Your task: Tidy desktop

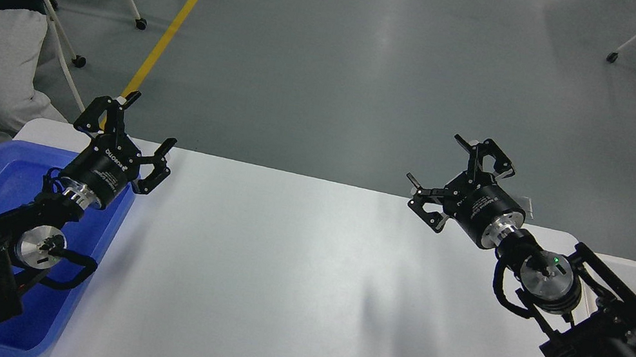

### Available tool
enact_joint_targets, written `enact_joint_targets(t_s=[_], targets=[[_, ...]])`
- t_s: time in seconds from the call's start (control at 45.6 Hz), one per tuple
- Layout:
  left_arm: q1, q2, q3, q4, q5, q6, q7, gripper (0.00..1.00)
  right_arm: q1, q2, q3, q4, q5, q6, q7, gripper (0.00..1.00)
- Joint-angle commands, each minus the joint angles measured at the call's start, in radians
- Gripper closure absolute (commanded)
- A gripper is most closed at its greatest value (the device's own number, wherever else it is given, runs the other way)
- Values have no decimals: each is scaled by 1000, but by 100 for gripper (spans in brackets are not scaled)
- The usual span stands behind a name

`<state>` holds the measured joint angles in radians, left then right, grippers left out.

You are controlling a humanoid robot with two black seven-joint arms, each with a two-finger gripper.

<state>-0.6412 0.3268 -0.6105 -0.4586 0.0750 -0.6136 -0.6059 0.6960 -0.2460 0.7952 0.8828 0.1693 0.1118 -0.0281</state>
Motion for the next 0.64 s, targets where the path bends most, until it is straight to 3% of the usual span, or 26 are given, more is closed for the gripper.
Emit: enact_joint_targets(t_s=[0.0,0.307,0.614], targets=[[0,0,0,0,0,0,0,0,-58,36,1,-54,-34,92,5,0],[0,0,0,0,0,0,0,0,-75,48,2,-156,-37,134,5,0],[0,0,0,0,0,0,0,0,-84,53,2,-163,-37,178,5,0]])
